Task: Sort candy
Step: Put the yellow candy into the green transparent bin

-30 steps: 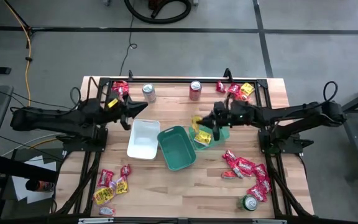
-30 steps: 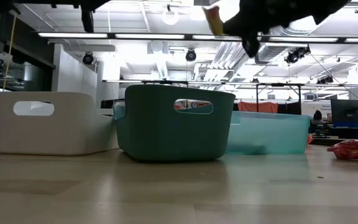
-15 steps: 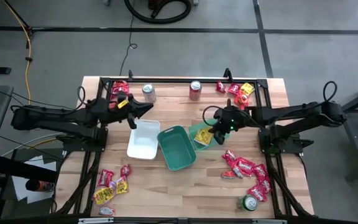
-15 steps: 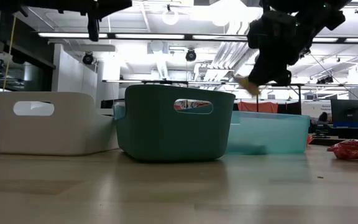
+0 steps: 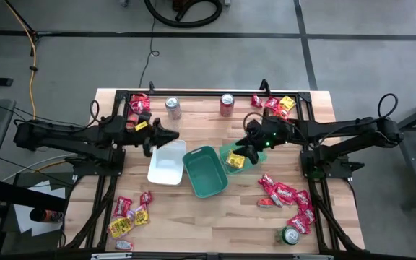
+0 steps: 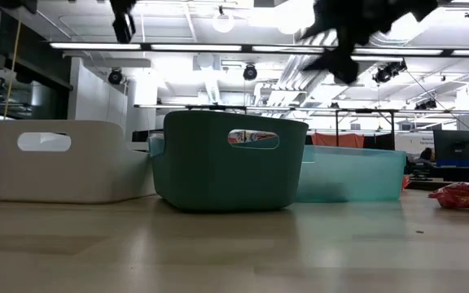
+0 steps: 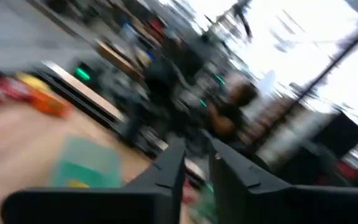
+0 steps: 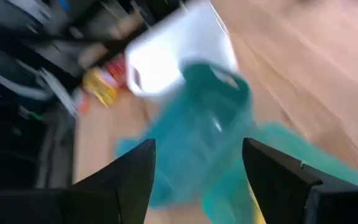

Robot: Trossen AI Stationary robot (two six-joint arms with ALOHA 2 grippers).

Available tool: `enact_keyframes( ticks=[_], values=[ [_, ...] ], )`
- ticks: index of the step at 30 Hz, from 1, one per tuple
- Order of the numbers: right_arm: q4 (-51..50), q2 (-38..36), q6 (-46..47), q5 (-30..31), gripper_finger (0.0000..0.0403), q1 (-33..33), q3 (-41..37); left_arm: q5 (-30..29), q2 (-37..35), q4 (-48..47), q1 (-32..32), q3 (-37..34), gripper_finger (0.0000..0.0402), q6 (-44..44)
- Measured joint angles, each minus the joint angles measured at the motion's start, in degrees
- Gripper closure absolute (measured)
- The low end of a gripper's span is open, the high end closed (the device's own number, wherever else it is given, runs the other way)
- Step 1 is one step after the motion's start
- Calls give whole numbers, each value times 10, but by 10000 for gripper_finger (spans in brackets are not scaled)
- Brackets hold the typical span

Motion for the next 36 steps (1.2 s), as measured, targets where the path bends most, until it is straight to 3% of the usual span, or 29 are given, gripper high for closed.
enact_keyframes(
  ticks=[4, 8, 12, 21, 28, 36],
  values=[
    [78, 0, 10, 44, 166, 10, 17, 86, 3, -59, -55, 41, 278, -5],
    [122, 1, 54, 100, 166, 14, 25, 128, 4, -74, -140, 64, 231, -4],
    [121, 1, 88, 126, 166, 22, 27, 161, 4, -98, -218, 73, 210, -26],
    [96, 1, 82, 132, 166, 41, 28, 143, 41, -430, -388, 108, 226, -149],
    [40, 1, 31, 124, 166, 48, 28, 133, 161, -492, -468, 110, 243, -241],
    [-33, 1, -27, 124, 166, 47, 28, 97, 289, -568, -487, 109, 256, -316]
  ],
)
